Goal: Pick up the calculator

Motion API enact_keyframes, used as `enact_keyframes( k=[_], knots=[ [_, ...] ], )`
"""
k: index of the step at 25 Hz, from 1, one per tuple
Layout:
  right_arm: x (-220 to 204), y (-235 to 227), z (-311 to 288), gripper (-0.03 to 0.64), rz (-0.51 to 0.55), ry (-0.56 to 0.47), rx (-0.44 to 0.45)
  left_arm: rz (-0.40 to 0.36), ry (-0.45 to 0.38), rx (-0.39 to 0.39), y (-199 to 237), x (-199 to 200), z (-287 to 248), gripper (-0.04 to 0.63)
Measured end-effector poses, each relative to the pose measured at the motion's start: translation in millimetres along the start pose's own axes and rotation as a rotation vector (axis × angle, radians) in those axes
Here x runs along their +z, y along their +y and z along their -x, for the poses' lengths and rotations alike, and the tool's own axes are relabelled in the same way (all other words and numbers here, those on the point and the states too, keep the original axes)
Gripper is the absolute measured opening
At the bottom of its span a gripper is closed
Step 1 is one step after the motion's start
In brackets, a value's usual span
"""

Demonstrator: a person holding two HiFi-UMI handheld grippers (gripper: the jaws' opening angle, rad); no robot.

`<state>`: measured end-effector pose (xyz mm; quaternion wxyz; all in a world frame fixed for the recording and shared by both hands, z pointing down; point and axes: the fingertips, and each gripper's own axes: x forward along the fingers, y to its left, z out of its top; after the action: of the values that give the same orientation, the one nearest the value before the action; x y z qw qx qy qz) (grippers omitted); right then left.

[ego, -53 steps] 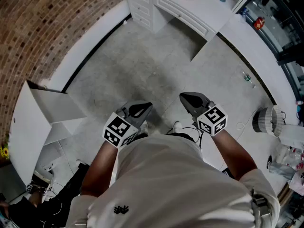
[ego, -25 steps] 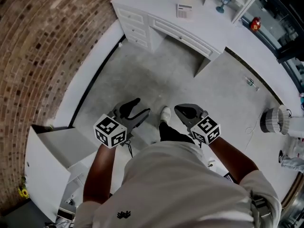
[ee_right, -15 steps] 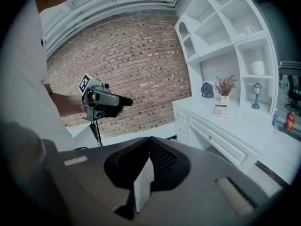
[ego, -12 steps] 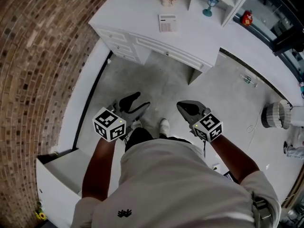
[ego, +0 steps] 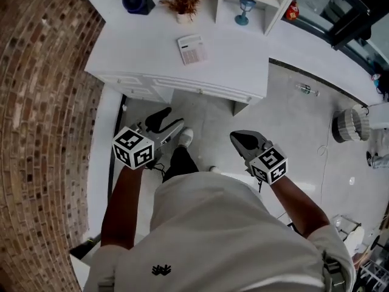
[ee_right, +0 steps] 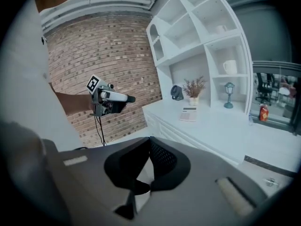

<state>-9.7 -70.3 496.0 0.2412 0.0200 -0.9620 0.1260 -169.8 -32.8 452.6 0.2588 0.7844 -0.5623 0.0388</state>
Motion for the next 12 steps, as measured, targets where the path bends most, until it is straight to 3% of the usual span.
enact_keyframes(
  k=[8,12],
  knots=[
    [46.8,-55.4,-47.6,0.012,-0.137,-0.03,-0.19,-0.042,0.078,-0.122,121.6,56.8,-63.3,0.23],
    [56.1,-69.6,-67.1,0.012,-0.181,-0.021,-0.254,-0.034,0.11,-0.148,183.9,71.9,-98.4,0.23]
  ],
)
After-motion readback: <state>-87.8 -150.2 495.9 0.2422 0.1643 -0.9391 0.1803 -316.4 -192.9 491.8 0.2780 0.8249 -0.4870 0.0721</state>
